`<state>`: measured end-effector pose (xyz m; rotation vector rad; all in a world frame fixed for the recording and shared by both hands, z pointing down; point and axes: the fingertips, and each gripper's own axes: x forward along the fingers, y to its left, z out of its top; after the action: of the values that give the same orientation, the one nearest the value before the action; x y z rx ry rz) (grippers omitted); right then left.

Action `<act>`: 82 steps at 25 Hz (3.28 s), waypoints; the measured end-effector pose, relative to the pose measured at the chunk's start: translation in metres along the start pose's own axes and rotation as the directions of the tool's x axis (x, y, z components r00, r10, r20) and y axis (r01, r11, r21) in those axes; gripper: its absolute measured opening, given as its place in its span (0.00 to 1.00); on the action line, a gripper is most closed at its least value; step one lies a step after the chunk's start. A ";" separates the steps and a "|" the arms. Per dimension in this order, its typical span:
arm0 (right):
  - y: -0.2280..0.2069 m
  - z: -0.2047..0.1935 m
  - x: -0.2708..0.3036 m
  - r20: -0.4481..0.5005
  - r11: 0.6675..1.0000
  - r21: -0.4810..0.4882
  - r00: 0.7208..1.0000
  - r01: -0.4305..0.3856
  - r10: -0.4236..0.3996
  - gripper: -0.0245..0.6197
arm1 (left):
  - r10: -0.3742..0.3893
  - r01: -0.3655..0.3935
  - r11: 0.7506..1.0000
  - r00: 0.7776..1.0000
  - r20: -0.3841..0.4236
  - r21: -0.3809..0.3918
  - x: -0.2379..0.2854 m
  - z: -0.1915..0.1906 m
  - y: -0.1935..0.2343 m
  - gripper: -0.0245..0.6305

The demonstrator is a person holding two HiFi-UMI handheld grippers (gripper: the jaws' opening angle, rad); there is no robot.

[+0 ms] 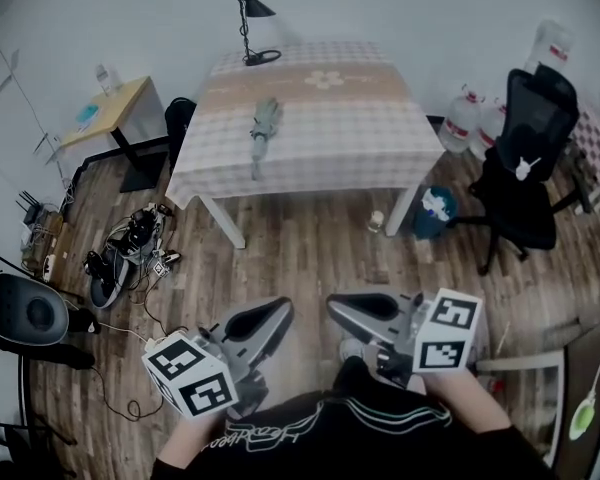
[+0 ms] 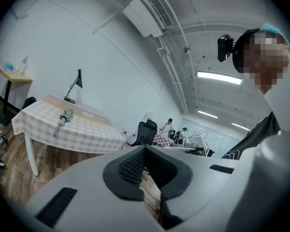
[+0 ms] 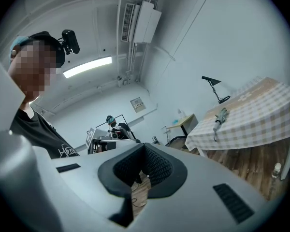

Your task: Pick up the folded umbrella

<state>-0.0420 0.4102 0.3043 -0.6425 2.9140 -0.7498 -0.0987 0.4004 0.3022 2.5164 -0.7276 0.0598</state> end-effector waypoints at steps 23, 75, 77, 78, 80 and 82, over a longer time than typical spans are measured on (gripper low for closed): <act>-0.230 0.106 -0.010 -0.026 0.998 0.059 0.999 -0.035 0.037 0.05 | 0.107 -0.107 0.993 0.994 -0.023 -0.038 0.211 0.082 0.118 0.03; -0.473 0.205 0.212 -0.117 0.987 0.143 0.992 0.068 -0.052 0.05 | 0.091 -0.099 0.989 0.993 -0.072 -0.114 0.296 0.210 0.432 0.03; -0.483 0.208 0.212 -0.116 0.986 0.154 0.992 0.069 -0.051 0.05 | 0.096 -0.105 0.987 0.992 -0.083 -0.119 0.304 0.210 0.439 0.03; -0.488 0.209 0.212 -0.116 0.985 0.160 0.992 0.068 -0.049 0.05 | 0.099 -0.109 0.987 0.991 -0.087 -0.120 0.308 0.210 0.442 0.03; -0.500 0.213 0.213 -0.116 0.983 0.172 0.992 0.062 -0.043 0.05 | 0.112 -0.123 0.985 0.990 -0.091 -0.121 0.315 0.213 0.448 0.03; -0.512 0.218 0.214 -0.116 0.982 0.181 0.993 0.052 -0.031 0.05 | 0.134 -0.145 0.982 0.987 -0.091 -0.122 0.322 0.217 0.456 0.03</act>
<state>-0.0072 -0.1822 0.3640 -0.6647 2.8902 -1.0781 -0.0763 -0.1922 0.3847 2.3245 -0.8459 0.1595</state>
